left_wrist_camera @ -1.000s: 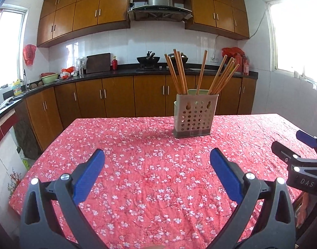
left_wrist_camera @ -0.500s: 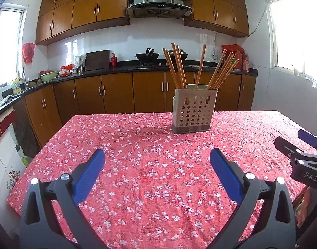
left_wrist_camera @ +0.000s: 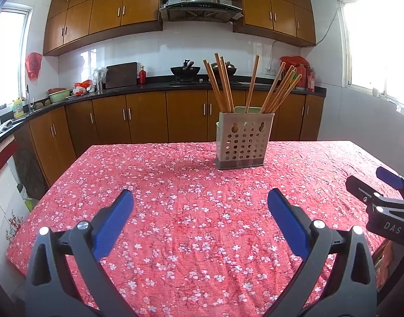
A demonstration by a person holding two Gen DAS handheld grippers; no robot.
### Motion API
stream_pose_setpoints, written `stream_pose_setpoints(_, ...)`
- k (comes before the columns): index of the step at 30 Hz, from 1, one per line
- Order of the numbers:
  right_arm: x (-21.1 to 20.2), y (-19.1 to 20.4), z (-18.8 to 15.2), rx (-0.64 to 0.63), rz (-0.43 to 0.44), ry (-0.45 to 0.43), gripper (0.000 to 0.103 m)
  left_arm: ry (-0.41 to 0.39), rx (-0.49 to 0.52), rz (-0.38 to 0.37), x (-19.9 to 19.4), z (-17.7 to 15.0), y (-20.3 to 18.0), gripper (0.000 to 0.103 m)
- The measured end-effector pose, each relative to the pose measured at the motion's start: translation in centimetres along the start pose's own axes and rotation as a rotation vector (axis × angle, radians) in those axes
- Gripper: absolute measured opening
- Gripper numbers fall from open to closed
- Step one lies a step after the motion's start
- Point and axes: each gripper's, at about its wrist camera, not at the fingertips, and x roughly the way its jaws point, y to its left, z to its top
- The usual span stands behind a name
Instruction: Organize utensils
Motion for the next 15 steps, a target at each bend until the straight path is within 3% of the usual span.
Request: stream_pose_setpoints(15,0.08,-0.04,-0.14,0.004,0.001,0.002,0.101,-0.004,0.0,-0.001,0.02,0.01,-0.13,0.099)
